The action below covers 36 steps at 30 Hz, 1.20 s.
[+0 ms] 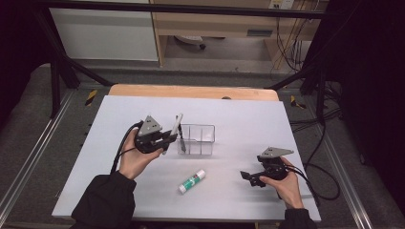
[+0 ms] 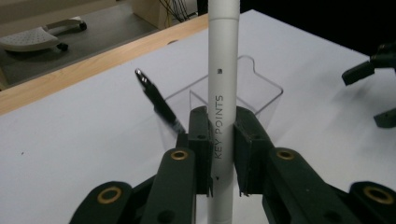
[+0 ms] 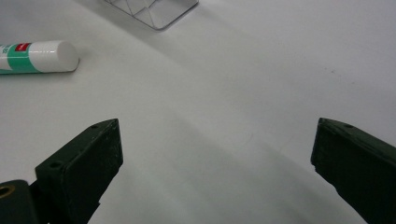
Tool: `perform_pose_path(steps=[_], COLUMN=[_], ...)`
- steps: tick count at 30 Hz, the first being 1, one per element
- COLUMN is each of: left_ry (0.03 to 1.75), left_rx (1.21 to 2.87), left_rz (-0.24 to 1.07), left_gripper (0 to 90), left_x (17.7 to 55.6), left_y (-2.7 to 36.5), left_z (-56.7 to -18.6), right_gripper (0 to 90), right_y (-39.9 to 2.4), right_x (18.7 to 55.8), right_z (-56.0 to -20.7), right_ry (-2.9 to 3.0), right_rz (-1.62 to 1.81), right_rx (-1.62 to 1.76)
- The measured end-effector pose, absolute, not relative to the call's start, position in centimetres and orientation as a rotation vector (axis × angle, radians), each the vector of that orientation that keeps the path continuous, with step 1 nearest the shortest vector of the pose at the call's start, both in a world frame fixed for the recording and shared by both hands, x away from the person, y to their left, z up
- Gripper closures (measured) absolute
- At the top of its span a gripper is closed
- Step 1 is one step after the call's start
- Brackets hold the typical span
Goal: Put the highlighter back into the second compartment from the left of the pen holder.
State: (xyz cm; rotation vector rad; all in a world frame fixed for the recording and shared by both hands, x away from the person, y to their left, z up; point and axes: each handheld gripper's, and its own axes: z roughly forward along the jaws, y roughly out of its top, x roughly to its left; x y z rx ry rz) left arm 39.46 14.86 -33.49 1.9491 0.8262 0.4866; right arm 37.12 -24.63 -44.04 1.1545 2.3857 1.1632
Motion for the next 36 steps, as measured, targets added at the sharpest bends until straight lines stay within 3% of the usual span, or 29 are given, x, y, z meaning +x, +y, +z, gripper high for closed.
perform_pose_path(steps=[36], left_ry=[0.861], left_rx=[1.853], left_rz=[0.508], left_gripper=[78.1], left_x=[44.7], left_y=[7.8], left_z=[-32.0], right_gripper=[2.3], right_y=[-24.8], right_x=[37.0], right_z=[-44.3], right_ry=[2.409], right_rz=[1.151], right_rx=[1.144])
